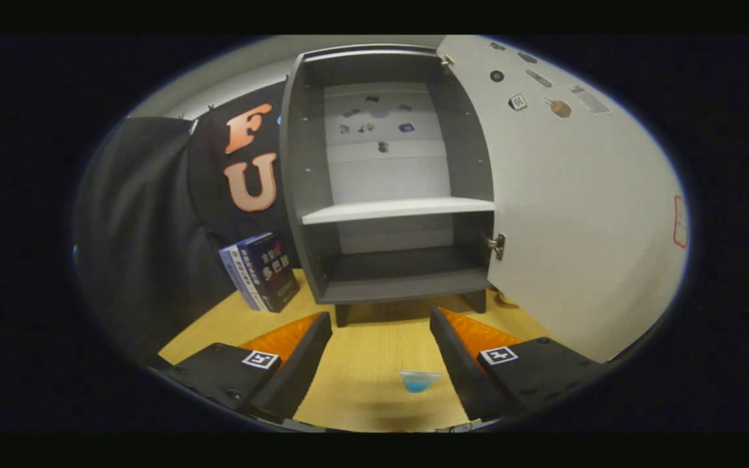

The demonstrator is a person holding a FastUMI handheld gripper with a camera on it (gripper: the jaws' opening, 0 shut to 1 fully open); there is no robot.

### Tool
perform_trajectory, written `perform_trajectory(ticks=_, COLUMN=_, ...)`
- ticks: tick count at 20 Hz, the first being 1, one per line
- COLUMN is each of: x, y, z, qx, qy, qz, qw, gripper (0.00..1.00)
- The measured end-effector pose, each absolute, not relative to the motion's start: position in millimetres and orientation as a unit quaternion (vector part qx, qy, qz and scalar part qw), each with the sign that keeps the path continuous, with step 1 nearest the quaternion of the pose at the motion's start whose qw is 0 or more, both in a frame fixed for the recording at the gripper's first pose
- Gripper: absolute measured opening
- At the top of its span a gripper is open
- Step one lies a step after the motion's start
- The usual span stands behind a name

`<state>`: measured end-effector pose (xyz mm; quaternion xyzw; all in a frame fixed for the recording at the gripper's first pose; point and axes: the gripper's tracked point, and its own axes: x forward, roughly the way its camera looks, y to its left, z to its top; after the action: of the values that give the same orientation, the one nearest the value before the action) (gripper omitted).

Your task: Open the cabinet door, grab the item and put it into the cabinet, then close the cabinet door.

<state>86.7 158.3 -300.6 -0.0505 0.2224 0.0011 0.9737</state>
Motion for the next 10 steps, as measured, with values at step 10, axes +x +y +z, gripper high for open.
perform_trajectory(ticks=10, x=55.6, y=112.2, z=-430.2, qx=-0.04, qy=0.337, qz=-0.061, qw=0.939, gripper=0.97)
